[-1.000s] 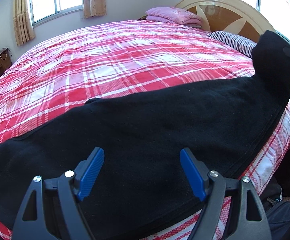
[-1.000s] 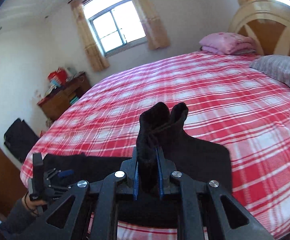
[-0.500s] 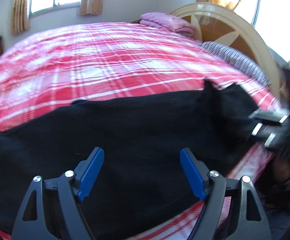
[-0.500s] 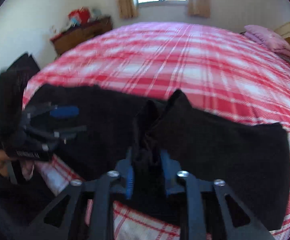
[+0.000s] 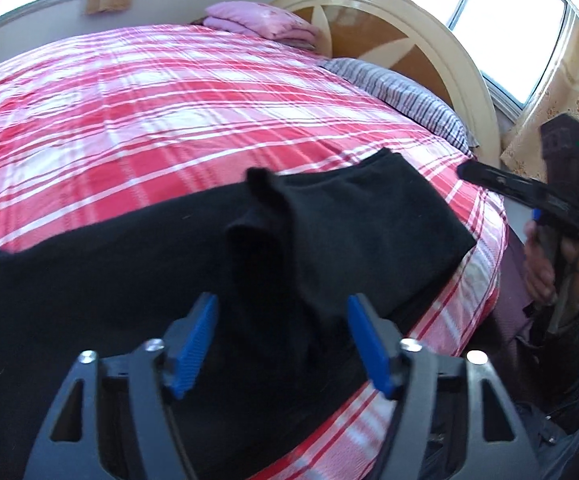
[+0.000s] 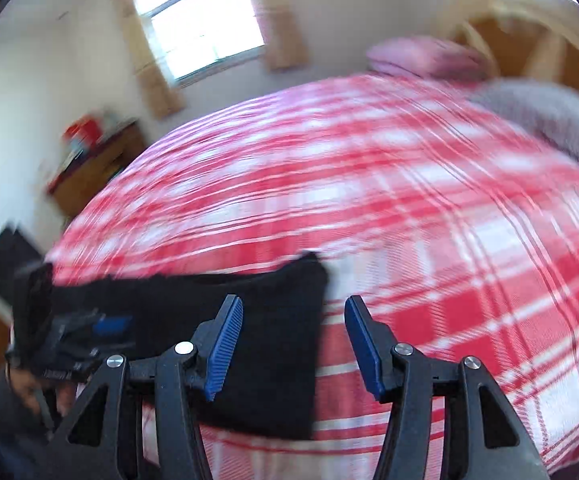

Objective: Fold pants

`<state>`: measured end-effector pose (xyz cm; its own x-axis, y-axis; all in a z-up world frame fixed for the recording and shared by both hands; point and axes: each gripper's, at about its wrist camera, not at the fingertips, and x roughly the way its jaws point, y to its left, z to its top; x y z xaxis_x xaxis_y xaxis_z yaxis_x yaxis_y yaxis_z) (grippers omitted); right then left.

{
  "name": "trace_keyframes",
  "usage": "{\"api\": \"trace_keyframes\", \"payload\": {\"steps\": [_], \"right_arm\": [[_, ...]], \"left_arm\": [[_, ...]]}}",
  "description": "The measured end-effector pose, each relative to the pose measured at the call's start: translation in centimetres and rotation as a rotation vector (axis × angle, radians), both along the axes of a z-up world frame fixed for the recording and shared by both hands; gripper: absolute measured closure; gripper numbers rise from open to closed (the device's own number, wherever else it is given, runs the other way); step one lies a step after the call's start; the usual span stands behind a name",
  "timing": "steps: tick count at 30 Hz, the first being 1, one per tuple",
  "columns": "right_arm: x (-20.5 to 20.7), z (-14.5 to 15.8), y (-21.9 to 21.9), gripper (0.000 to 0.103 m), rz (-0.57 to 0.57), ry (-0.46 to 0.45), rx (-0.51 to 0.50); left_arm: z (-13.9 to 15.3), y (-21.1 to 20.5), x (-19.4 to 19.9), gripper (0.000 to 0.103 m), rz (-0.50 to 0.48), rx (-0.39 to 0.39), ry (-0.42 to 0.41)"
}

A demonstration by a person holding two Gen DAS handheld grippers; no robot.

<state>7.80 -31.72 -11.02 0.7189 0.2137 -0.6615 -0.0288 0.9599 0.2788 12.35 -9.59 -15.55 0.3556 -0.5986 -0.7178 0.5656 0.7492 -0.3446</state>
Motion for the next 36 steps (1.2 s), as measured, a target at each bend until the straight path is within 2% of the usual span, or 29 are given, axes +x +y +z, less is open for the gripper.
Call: {"api": "trace_keyframes", "payload": {"steps": [2,3,5,6,7,12,15,19,21,23,25,26,27,28,29,31,32,34,36], "right_arm": [[0.6,-0.9,-0.5,0.048,-0.024,0.021,0.006],[0.7,-1.3,-0.4,0.048,-0.018,0.03,0.006],[0.7,-2.0,0.1,0.048,0.013,0.044,0.006],[0.7,-2.3,0.6,0.048,0.033,0.047,0.004],[0.7,-2.4,1.0,0.048,0.052,0.047,0.001],[0.9,-2.8,1.6,0.048,0.063,0.034,-0.002],[0.7,-2.6,2.0,0.048,0.073,0.021,-0.005],[0.6,-3.2,3.4,0.048,0.102,0.044,-0.054],[0.7,-3.6,4.2,0.048,0.117,0.053,-0.093],[0.1,-3.5,5.0,0.048,0.139,0.027,-0.1],[-0.4,-2.8,5.6,0.048,0.179,-0.016,-0.092],[-0.8,-2.4,6.1,0.048,0.205,-0.039,-0.102],[-1.1,-2.2,6.7,0.048,0.228,-0.052,-0.119],[-1.3,-2.3,7.3,0.048,0.252,-0.052,-0.139],[-1.1,-2.8,7.9,0.048,0.276,-0.017,-0.164],[-0.2,-4.6,8.5,0.048,0.302,0.093,-0.206],[-0.2,-5.0,8.6,0.048,0.295,0.082,-0.225],[-0.4,-4.6,9.2,0.048,0.293,0.068,-0.264],[-0.6,-3.3,10.4,0.048,0.32,0.038,-0.292]], "left_arm": [[-0.1,-0.7,0.5,0.039,-0.003,-0.012,0.028],[-0.4,-1.1,0.9,0.046,0.002,-0.006,0.054],[-0.6,-1.2,1.1,0.061,0.016,0.004,0.061],[-0.6,-1.2,1.1,0.081,0.018,0.014,0.057],[-0.5,-1.2,1.1,0.086,0.015,0.014,0.063],[2.7,1.5,0.4,0.089,0.042,-0.092,0.066],[3.5,3.2,-0.1,0.089,0.073,-0.099,0.067],[1.7,4.9,0.1,0.089,0.141,-0.043,0.11],[0.2,5.3,0.3,0.089,0.162,-0.045,0.142],[-0.5,5.3,0.4,0.086,0.164,-0.063,0.154],[-0.9,5.2,0.4,0.074,0.181,-0.03,0.146],[-0.7,5.2,0.3,0.072,0.18,-0.034,0.132],[-0.6,5.3,0.2,0.066,0.181,-0.035,0.123],[-0.4,5.4,0.0,0.056,0.193,-0.013,0.102],[0.0,5.6,-0.2,0.051,0.216,0.029,0.059],[0.3,6.2,-0.7,0.03,0.263,0.126,-0.033],[0.2,6.5,-0.7,0.026,0.281,0.159,-0.054],[0.1,7.2,-0.7,0.026,0.316,0.215,-0.086],[0.1,7.9,-0.5,0.026,0.33,0.229,-0.091]]}}
